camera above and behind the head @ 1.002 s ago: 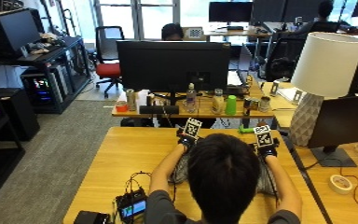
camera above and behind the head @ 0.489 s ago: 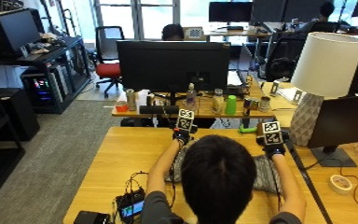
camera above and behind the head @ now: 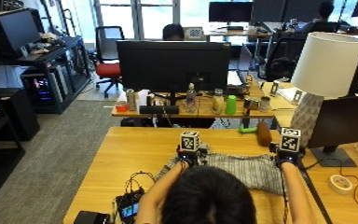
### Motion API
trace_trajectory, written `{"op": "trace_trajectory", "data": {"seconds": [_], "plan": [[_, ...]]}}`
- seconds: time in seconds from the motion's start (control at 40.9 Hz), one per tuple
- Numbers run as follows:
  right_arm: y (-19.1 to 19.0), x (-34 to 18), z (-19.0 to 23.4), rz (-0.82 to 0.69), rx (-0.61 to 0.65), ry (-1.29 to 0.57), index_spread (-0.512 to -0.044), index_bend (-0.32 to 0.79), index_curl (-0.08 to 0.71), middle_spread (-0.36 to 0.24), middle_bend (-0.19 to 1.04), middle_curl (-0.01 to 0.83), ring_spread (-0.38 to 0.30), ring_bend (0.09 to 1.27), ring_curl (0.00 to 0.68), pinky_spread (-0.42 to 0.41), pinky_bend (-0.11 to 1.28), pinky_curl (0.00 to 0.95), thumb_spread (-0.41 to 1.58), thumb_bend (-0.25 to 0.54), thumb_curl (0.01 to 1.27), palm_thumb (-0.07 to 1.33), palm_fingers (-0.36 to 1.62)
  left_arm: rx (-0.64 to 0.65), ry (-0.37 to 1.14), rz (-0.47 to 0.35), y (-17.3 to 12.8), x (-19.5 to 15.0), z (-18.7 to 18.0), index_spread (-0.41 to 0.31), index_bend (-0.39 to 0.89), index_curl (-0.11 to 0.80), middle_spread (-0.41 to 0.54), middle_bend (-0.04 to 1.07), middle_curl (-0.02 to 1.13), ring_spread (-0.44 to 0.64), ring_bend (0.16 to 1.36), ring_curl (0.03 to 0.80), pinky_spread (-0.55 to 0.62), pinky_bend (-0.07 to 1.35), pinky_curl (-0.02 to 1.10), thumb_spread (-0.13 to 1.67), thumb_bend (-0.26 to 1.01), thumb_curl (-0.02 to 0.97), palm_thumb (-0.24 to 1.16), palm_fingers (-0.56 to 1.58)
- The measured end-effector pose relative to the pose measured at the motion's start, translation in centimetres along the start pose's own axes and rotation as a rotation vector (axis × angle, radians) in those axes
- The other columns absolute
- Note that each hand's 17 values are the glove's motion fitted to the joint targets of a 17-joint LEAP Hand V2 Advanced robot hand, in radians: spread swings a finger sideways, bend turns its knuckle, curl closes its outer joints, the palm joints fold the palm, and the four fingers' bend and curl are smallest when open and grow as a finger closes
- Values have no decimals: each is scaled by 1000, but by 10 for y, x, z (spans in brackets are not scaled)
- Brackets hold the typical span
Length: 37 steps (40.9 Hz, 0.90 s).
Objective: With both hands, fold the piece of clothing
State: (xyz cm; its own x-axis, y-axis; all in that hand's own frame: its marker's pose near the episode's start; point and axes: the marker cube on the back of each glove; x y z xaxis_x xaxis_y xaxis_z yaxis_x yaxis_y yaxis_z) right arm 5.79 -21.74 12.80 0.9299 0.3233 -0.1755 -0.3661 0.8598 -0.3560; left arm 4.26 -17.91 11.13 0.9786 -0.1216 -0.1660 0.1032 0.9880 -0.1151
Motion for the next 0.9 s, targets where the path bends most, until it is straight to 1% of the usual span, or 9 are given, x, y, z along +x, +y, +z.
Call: {"op": "trace_trajectory", "data": {"seconds": [0.073, 0.22, 0.367, 0.513, 0.66, 0.758, 0.782, 0.807, 0.904], "plan": [[-21, 2, 24, 48, 151, -28, -384, 88, 172, -157, 170, 409, -141, 566, 412, -32, 641, 392, 1296, -28, 197, 718, 583, -152, 34, -54, -6, -2, 46, -86, 112, 260, 144, 114, 270, 165, 605, 402, 273, 589, 402, 1000, -39, 214, 60, 37], [54, -3, 61, 112, 51, -69, -387, 68, 156, -153, 189, 401, -96, 556, 394, 28, 678, 387, 1315, -31, 181, 650, 594, -261, 24, -173, -21, -15, 105, -84, 70, 221, 257, 131, 241, 374, 508, 356, 414, 578, 381, 968, -89, 191, -100, -280], [63, -14, 98, 142, -141, -68, -378, 64, 147, -118, 160, 385, -46, 553, 395, 83, 734, 401, 1290, -43, 166, 547, 494, -268, -16, -217, -20, -19, 115, -92, 69, 189, 300, 139, 222, 478, 475, 322, 480, 510, 350, 937, -93, 166, -124, -292], [57, -19, 107, 163, -138, -111, -377, 51, 124, -82, 146, 355, -14, 597, 399, 114, 808, 411, 1249, -26, 170, 496, 392, -260, -14, -218, -23, -18, 115, -95, 62, 161, 313, 146, 209, 537, 452, 303, 504, 471, 333, 920, -83, 153, -107, -267], [31, -23, 96, 230, 119, -170, -364, 32, 97, -85, 228, 373, -55, 673, 397, 3, 817, 390, 1236, 116, 268, 794, 602, -295, -6, -262, -21, -16, 114, -105, 66, 140, 317, 142, 198, 565, 446, 292, 514, 440, 321, 918, -71, 151, -87, -248], [28, -27, 93, 249, 187, -173, -348, 35, 87, -79, 219, 376, -106, 709, 399, -116, 867, 387, 1176, 144, 310, 901, 794, -318, 1, -266, -19, -15, 115, -107, 70, 131, 315, 140, 191, 576, 440, 286, 522, 431, 317, 921, -62, 154, -71, -241], [28, -28, 93, 244, 193, -168, -354, 23, 80, -76, 208, 374, -90, 696, 395, -73, 827, 373, 1182, 127, 307, 878, 666, -316, 3, -262, -19, -15, 115, -108, 67, 127, 315, 140, 190, 579, 440, 285, 520, 429, 316, 917, -67, 153, -79, -241], [27, -29, 92, 235, 209, -163, -341, 54, 101, -74, 220, 387, -126, 735, 425, -166, 893, 410, 1151, 147, 324, 934, 860, -314, 4, -256, -19, -15, 115, -108, 73, 126, 314, 138, 188, 581, 438, 283, 523, 427, 316, 921, -62, 154, -71, -238], [25, -40, 88, 132, 286, -161, -314, 78, 108, -82, 227, 392, -179, 740, 416, -238, 837, 379, 1085, 149, 350, 999, 1018, -292, 5, -261, -21, -16, 114, -108, 75, 120, 314, 138, 181, 587, 434, 279, 527, 421, 314, 920, -59, 158, -64, -233]]}}
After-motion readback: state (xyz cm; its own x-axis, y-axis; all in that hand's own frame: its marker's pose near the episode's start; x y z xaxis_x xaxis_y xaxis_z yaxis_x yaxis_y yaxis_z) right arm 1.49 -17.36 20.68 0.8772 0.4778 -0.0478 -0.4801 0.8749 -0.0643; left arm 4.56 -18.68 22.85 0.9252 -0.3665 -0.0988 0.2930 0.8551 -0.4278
